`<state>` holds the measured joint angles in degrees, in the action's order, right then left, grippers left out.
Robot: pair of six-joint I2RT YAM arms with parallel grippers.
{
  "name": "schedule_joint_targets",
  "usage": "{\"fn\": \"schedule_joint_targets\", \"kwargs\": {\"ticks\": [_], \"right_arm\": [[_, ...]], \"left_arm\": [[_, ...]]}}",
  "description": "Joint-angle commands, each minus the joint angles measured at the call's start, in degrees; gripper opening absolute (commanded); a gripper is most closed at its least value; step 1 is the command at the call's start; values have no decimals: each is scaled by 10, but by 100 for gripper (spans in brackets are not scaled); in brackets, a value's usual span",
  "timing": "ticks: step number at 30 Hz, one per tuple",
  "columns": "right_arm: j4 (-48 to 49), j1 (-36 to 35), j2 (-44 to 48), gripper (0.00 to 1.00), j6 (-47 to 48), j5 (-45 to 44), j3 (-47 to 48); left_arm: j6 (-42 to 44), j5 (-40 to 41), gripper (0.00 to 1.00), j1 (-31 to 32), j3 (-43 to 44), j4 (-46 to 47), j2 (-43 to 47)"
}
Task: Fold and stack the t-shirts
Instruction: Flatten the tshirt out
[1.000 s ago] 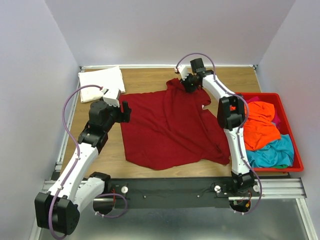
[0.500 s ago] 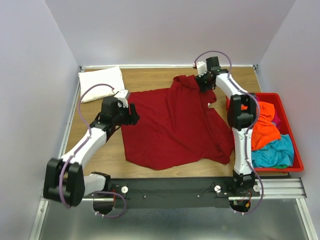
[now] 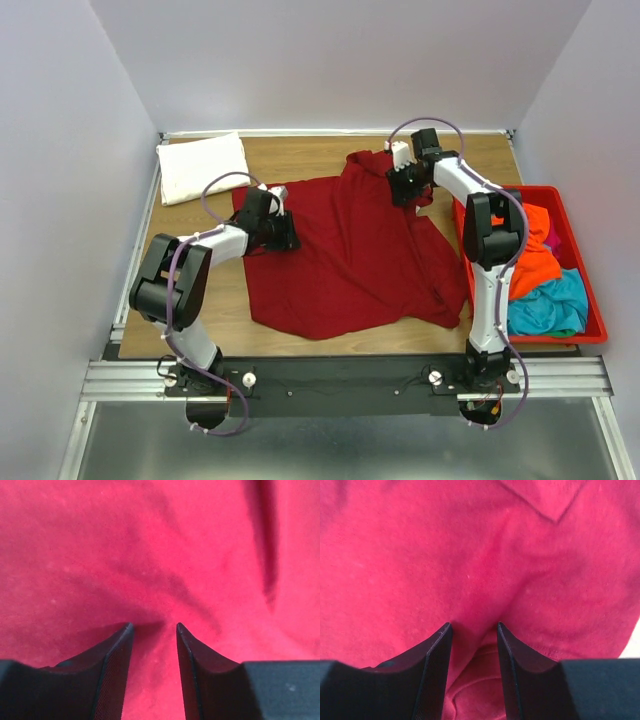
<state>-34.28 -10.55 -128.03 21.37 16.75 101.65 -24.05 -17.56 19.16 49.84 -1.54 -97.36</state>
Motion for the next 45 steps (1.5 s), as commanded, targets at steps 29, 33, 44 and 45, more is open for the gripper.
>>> {"fn": "schedule_joint_targets", "kwargs": {"ticks": [29, 33, 44, 45], "right_arm": [[-3, 18, 46, 49, 8, -44, -141], [-3, 18, 73, 49, 11, -44, -181], [-9, 18, 125, 64, 54, 36, -107], [-10, 18, 124, 66, 59, 47, -97]], "left_arm": [[-84, -19, 48, -263, -150, -30, 230], [-50, -19, 49, -266, -104, -40, 230], [74, 48, 54, -294, 75, -95, 117], [79, 53, 54, -296, 82, -98, 91]]}}
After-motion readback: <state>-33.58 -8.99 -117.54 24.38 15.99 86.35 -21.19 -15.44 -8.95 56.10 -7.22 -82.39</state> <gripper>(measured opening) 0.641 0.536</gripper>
